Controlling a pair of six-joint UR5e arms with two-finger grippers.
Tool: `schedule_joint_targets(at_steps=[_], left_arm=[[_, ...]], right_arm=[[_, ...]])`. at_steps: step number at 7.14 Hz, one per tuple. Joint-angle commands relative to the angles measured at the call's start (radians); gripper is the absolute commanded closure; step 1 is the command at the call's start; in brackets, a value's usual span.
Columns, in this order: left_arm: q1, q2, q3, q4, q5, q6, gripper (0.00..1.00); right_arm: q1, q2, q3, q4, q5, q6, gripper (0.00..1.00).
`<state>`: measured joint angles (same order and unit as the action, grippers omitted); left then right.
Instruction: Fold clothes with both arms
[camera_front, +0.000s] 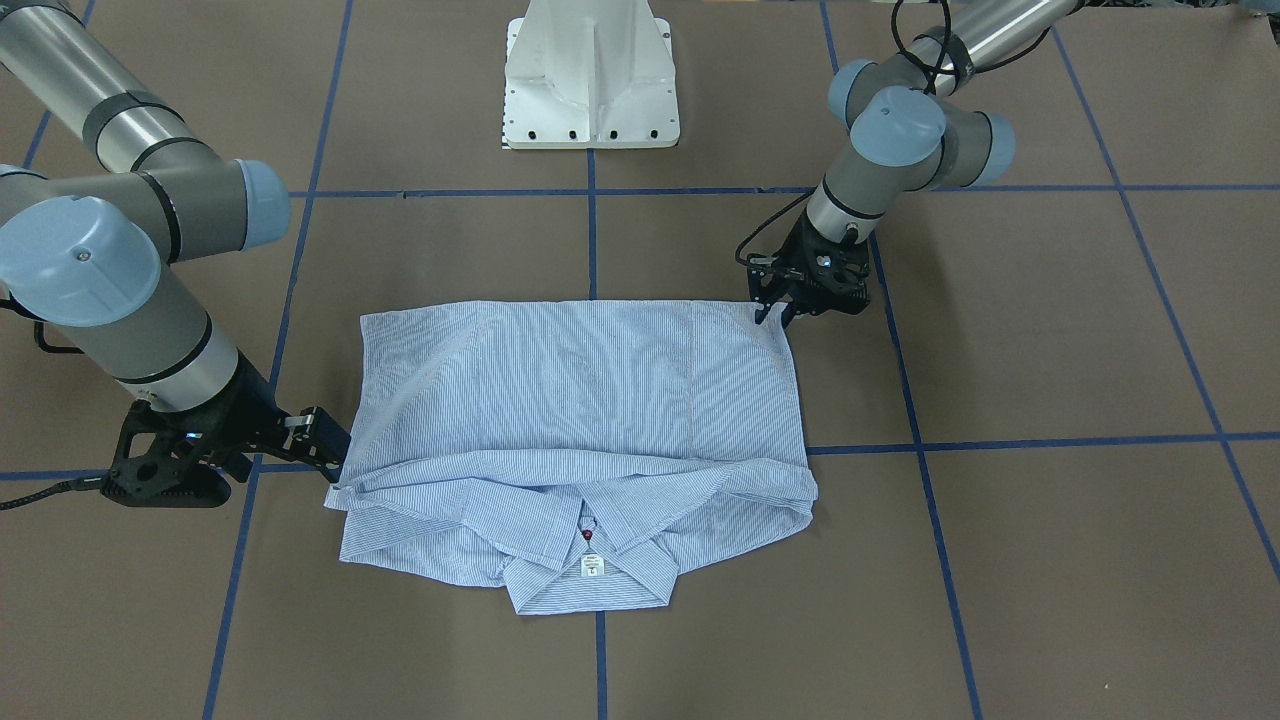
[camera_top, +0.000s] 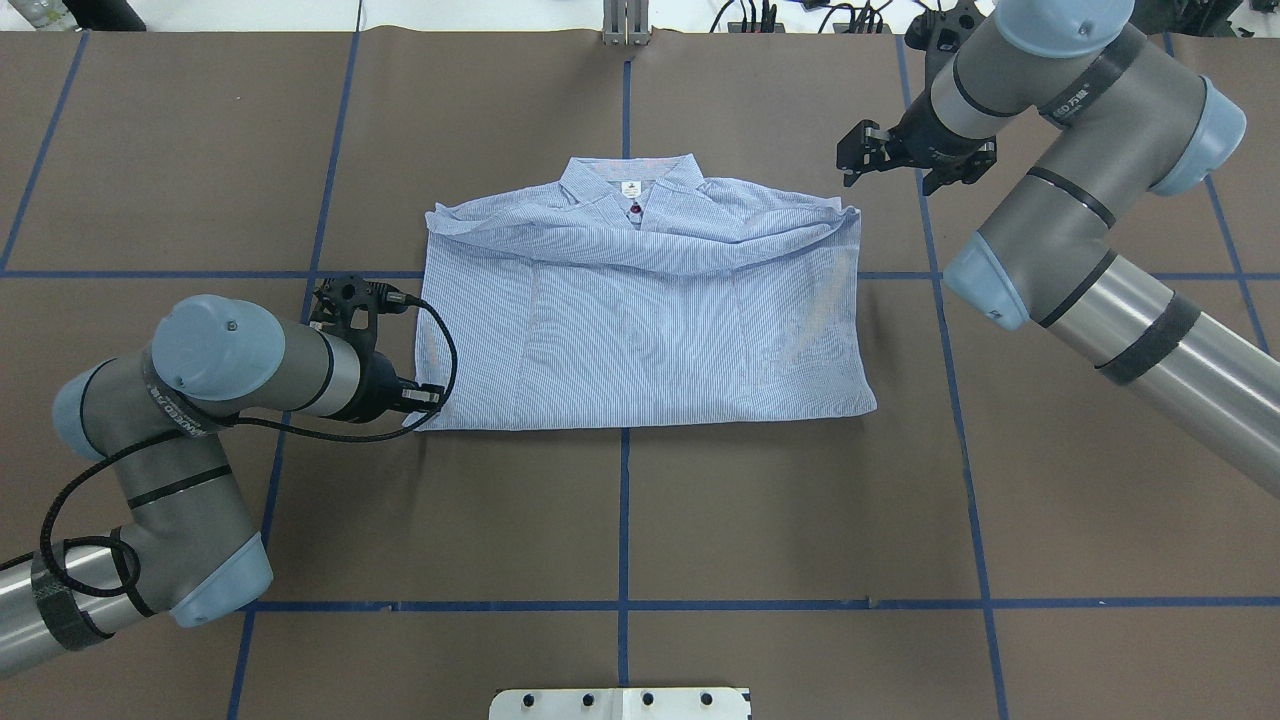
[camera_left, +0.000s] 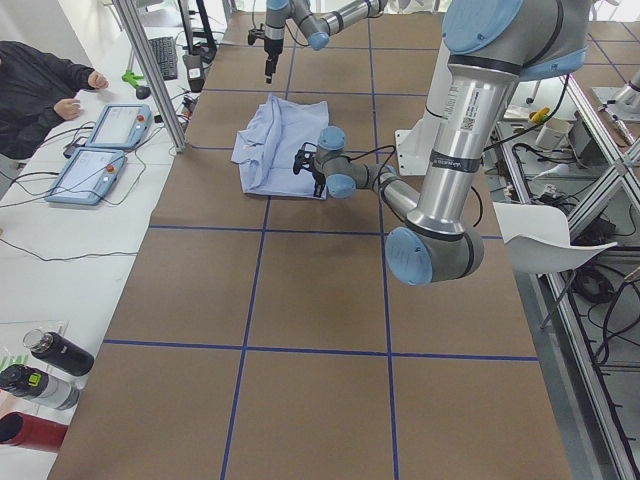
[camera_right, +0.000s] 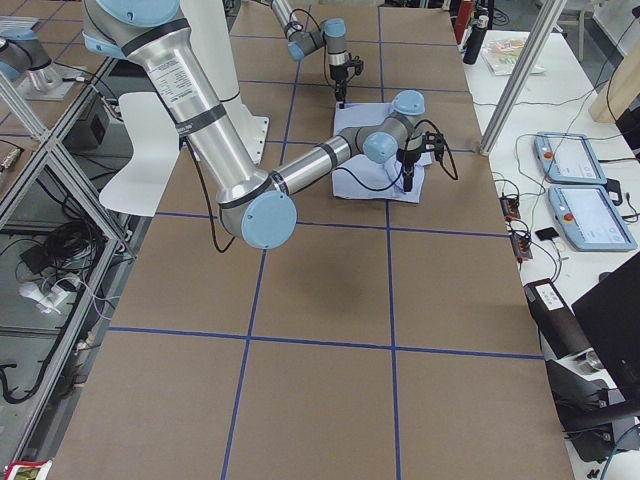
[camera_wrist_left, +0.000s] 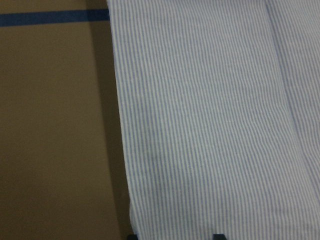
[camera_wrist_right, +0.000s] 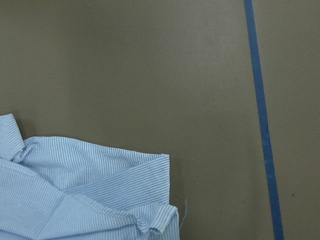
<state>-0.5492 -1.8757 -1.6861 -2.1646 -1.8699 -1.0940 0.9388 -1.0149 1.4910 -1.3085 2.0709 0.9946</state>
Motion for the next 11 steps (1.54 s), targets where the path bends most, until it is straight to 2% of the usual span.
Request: schedule_joint_targets(at_steps=[1,3,4,5,6,7,9,11], left_arm=[[-0.001,0.009,-0.010,0.000,0.000,-0.027,1.00],[-0.017,0.065,-0.044,0.002,-0.002,-0.017,1.00],[-0.056,0.067,-0.029,0.025,0.000,-0.001,1.00],[-0.098,0.058,-0.017,0.093,0.017,0.053,1.00],[-0.144,0.028,0.018,0.130,0.079,0.136,1.00],[-0.217,-0.070,0.143,0.132,0.101,0.201,1.00],[-0.311,-0.298,0.457,0.112,0.104,0.250,1.00],[-0.337,-0.486,0.740,0.013,0.184,0.264,1.00]], right_arm=[[0.000,-0.002,0.000,0.000,0.000,-0.001,0.00],[0.000,-0.001,0.000,0.000,0.000,-0.001,0.00],[0.000,-0.001,0.000,0.000,0.000,0.001,0.00],[0.000,-0.001,0.000,0.000,0.000,0.001,0.00],[0.000,-0.001,0.000,0.002,0.000,0.001,0.00],[0.000,0.001,0.000,0.002,0.000,0.001,0.00],[0.000,0.001,0.006,0.000,0.000,0.002,0.00],[-0.002,-0.001,0.009,0.000,0.000,0.004,0.00]])
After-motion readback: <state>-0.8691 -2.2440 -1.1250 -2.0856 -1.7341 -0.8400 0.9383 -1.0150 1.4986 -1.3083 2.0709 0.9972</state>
